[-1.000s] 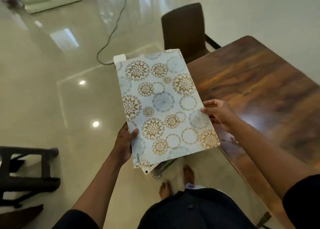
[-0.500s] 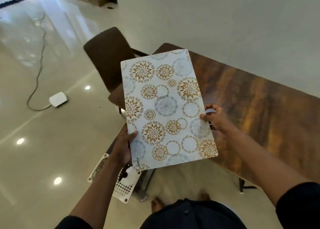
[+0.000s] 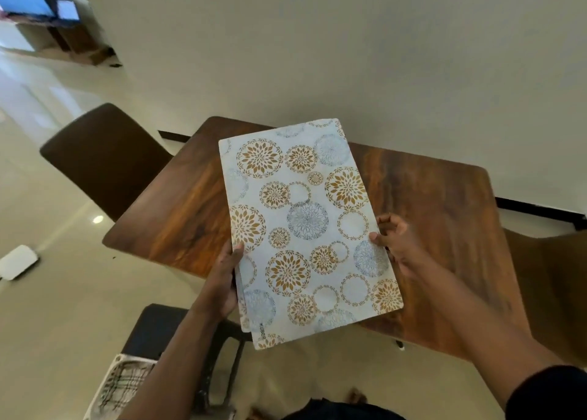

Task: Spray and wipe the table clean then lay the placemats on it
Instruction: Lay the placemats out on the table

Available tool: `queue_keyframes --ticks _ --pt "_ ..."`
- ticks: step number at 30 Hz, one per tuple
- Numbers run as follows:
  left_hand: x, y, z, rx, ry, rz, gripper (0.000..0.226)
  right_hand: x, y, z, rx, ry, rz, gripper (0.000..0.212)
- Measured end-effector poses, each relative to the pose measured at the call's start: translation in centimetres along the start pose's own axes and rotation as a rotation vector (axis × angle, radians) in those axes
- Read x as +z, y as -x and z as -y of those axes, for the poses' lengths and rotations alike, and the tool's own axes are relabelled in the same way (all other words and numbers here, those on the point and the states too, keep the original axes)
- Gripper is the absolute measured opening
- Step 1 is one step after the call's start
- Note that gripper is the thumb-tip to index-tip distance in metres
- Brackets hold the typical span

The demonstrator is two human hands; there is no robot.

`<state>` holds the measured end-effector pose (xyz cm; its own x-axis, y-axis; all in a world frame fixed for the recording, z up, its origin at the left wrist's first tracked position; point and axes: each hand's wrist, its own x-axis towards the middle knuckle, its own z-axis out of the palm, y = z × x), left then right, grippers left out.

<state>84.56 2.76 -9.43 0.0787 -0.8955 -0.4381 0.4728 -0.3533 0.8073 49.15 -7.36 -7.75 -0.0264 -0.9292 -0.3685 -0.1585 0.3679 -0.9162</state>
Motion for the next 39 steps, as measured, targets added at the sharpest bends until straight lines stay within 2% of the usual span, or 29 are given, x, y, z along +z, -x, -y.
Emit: queue_keyframes --ticks 4,10,13,28,34,39 --pt "4.6 -0.8 1.5 -0.005 -0.024 0.026 0.05 -4.5 0.1 -0.7 -0.008 -0.012 -0.012 0.029" --pt "11.4 -2.1 3.4 0.01 -0.08 0.043 0.034 -10.5 -0.7 -2.2 0.036 -0.006 -0.053 0.025" --pt "13.8 -2.8 4.0 0.0 -0.107 0.061 0.041 -12.6 -0.9 -2.5 0.059 -0.036 -0.097 0.025" --pt "19.0 -7.0 2.9 0.029 -0.151 0.18 0.041 -17.7 -3.1 -3.1 0.148 -0.195 -0.171 0.022" --pt "19.6 -10.7 1.1 0.044 -0.156 0.244 0.042 -18.4 -5.3 -2.1 0.169 -0.147 -0.276 0.017" --pt "20.0 -14.2 -0.9 0.047 -0.21 0.369 0.037 -18.0 -6.4 -1.7 0.191 -0.04 -0.364 0.024"
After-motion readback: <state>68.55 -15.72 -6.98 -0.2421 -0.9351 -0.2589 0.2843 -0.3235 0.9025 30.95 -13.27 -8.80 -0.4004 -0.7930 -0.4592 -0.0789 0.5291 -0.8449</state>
